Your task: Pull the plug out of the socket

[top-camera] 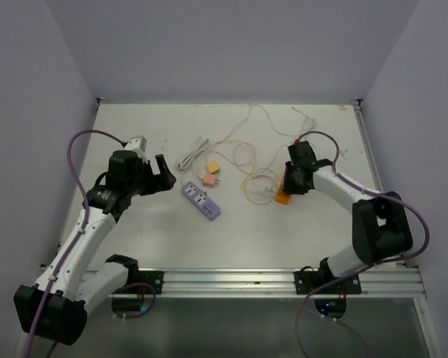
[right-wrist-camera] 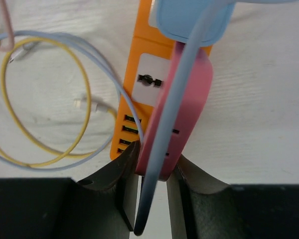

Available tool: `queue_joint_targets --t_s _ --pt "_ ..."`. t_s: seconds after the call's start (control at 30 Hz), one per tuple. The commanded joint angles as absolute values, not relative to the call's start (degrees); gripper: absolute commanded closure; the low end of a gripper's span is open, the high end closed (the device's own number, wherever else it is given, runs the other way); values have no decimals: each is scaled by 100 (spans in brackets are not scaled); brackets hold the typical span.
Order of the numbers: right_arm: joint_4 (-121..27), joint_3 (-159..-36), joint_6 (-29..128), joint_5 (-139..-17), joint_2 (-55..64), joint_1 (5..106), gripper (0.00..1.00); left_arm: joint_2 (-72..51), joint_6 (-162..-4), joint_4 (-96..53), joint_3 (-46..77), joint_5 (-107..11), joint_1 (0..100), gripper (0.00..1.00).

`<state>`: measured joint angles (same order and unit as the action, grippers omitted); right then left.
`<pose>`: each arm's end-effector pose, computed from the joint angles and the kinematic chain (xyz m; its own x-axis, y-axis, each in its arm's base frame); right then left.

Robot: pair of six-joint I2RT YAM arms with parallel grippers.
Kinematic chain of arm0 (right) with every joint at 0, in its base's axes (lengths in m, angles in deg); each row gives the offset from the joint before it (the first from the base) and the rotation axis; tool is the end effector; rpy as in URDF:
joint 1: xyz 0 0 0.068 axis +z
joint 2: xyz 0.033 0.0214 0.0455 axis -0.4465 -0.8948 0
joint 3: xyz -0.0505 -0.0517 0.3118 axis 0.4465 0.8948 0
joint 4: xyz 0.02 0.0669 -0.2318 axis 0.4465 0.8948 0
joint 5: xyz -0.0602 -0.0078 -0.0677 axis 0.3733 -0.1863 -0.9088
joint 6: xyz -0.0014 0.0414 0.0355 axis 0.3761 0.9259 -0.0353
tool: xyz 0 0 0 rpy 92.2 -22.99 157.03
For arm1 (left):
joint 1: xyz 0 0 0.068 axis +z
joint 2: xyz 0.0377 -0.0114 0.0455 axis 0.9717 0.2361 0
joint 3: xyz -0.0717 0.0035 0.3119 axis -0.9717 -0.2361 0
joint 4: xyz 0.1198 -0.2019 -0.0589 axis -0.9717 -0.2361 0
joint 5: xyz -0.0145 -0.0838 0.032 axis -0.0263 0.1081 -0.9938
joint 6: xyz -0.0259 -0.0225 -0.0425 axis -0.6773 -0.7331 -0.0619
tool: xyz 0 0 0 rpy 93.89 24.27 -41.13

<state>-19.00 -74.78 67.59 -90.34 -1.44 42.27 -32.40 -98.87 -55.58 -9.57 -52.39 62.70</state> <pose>0.2651 0.0713 0.2494 -0.8743 0.1936 -0.4452 0.1560 0.9804 0.1201 0.1463 -0.0381 0.3290 -0.6759 -0.3160 -0.6658 -0.0342 0.9159 -0.3999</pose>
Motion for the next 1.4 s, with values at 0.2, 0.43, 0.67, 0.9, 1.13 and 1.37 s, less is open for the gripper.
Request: queue_joint_targets --t_s 0.2,0.43,0.67,0.9,1.13,1.37 --pt "-2104 -7789 8723 -9199 -537 5998 66 -3388 -9859 -5600 -665 -5209 6237 0" --pt "-2008 -8370 9155 -9587 -889 6826 57 -3432 -9842 -5583 -647 -4981 6237 0" --pt "-1691 -8678 8358 -9236 -276 6915 42 -3634 -9806 -5126 -893 -4577 6053 0" --pt "-804 -9126 7266 -9700 472 6854 27 -3073 -9947 -4213 -1069 -4998 4727 0" --pt "-503 -8758 6729 -10001 1166 6108 25 -2027 -9649 -3316 -885 -5604 3593 2" --pt "-812 -8133 6659 -9737 1800 5307 25 -780 -9131 -1972 -832 -7131 2309 11"
